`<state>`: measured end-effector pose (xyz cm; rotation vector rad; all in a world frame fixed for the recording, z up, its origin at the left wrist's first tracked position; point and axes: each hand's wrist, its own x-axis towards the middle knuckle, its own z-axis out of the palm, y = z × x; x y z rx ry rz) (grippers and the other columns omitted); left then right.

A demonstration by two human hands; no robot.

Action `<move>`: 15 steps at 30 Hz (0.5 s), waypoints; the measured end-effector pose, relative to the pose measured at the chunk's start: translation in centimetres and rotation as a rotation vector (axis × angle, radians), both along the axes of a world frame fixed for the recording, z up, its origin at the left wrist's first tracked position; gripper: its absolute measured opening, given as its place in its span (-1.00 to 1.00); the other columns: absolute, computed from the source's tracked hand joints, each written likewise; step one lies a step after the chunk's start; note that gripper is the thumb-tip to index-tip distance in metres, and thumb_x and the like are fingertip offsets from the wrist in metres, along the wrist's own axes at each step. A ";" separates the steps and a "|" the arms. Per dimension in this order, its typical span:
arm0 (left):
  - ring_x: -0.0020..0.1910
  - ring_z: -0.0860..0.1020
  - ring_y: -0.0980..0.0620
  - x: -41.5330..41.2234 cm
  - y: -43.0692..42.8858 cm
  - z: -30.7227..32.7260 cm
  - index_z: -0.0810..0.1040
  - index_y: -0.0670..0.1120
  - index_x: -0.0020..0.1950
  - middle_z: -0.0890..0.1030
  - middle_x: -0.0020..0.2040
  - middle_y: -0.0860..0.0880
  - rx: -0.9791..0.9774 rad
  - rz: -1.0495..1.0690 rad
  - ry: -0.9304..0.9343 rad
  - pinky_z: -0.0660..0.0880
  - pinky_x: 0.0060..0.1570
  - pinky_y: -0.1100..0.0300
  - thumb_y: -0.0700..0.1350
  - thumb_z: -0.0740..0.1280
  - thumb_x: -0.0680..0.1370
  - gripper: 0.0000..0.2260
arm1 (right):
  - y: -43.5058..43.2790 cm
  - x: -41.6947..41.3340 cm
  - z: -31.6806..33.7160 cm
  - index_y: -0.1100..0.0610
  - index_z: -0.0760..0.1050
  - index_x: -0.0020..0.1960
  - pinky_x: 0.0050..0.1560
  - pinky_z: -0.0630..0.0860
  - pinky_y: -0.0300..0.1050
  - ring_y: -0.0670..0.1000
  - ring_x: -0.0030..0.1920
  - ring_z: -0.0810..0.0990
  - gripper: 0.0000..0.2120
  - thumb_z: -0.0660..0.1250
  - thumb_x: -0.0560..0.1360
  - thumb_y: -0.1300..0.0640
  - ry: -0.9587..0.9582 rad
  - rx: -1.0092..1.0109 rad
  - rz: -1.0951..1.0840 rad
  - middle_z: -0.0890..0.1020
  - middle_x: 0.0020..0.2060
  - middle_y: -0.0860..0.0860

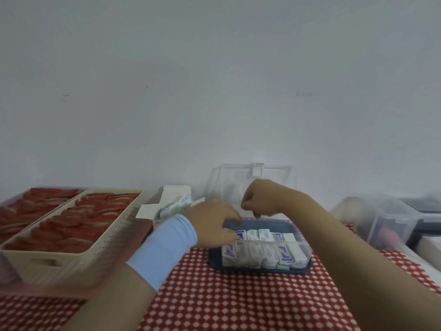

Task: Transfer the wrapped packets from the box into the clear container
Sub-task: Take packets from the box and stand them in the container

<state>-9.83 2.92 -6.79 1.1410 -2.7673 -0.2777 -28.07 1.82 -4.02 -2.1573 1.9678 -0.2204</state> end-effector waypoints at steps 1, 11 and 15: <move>0.22 0.48 0.09 0.8 -0.1 0.7 0.58 0.10 0.27 0.55 0.24 0.11 0.007 0.021 0.086 0.42 0.28 0.12 0.00 0.31 0.54 -0.70 | 0.2 0.1 0.8 0.17 0.71 -0.03 -0.11 0.66 -0.02 -0.08 -0.45 0.57 -0.78 0.29 0.54 0.13 -0.042 -0.046 -0.009 0.72 -0.33 0.05; -0.01 0.51 0.11 10.3 -4.1 0.0 0.56 0.10 -0.05 0.54 -0.05 0.14 -0.146 0.468 0.423 0.43 0.00 0.24 -0.22 0.30 0.53 -0.80 | 0.2 8.4 1.1 0.02 0.69 0.13 0.10 0.52 -0.20 -0.12 0.01 0.59 -0.79 0.30 0.60 0.12 -0.247 -0.261 0.199 0.69 0.08 -0.08; 0.15 0.51 0.06 12.6 -5.0 -1.6 0.57 0.10 0.10 0.56 0.11 0.06 -0.094 0.509 0.361 0.44 0.16 0.15 -0.13 0.34 0.56 -0.84 | -1.1 11.6 -0.5 0.01 0.68 0.14 -0.08 0.41 -0.40 -0.18 -0.02 0.53 -0.77 0.28 0.61 0.17 -0.219 -0.269 0.260 0.68 0.13 -0.08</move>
